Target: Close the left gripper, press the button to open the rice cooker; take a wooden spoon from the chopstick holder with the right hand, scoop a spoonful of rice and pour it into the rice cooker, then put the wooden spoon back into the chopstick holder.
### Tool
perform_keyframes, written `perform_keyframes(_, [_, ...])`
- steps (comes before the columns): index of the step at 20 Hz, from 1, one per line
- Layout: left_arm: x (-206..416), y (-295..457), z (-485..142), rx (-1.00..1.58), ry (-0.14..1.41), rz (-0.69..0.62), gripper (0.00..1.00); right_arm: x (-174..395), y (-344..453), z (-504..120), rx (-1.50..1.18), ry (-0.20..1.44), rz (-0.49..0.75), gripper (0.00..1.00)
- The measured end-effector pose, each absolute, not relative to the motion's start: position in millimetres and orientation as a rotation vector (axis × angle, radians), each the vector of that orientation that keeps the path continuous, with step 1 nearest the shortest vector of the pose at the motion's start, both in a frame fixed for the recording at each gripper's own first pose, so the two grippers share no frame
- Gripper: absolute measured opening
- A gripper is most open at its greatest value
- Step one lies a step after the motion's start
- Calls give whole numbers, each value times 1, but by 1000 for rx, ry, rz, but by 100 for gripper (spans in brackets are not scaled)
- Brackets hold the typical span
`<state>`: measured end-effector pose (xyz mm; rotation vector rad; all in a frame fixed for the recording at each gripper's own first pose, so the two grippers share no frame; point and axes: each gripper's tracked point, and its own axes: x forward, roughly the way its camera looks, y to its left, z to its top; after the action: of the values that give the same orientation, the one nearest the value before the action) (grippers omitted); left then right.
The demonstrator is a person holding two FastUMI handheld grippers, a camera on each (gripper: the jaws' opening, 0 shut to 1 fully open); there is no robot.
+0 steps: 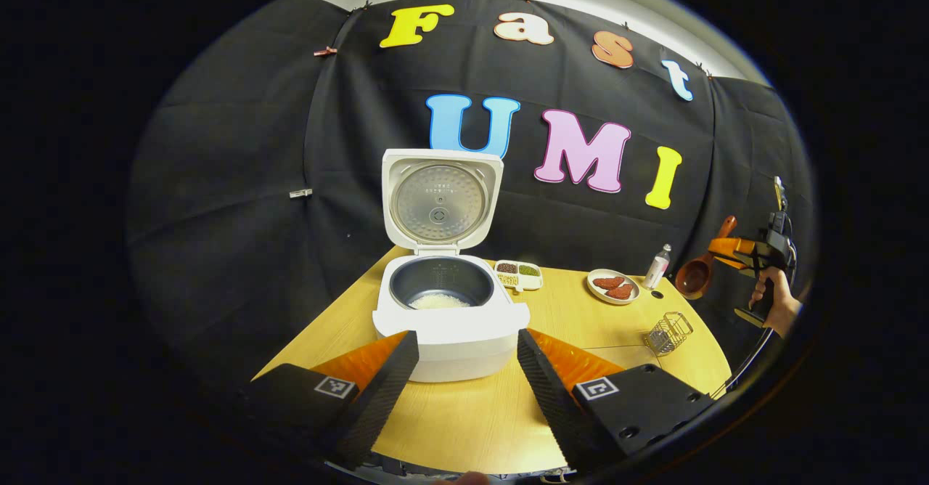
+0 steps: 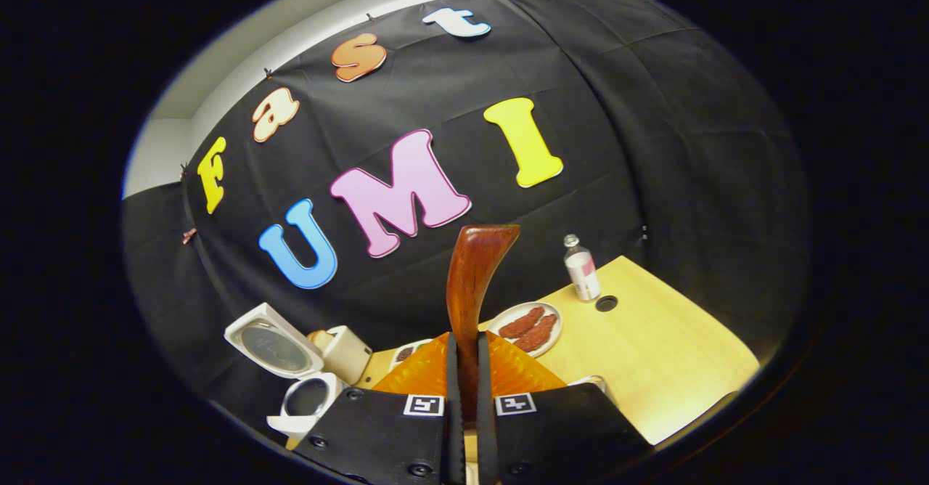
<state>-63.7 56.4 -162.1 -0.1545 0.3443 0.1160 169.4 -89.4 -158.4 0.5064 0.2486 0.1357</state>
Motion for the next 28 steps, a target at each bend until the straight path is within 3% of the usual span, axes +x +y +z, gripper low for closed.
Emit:
perform_keyframes(12, [-53,6,-165,-144,384,129,94,193,-133,-293,429,410,100,11])
perform_keyframes(24, [-64,18,-158,-114,386,159,95,191,-128,-326,443,465,77,17])
perform_keyframes(26, [-64,18,-157,-108,386,152,94,186,-128,-321,459,469,72,19])
perform_keyframes(27, [-63,19,-156,-105,384,147,94,185,-130,-320,469,471,63,30])
perform_keyframes(28, [-62,19,-155,-103,381,144,94,185,-131,-319,478,474,54,28])
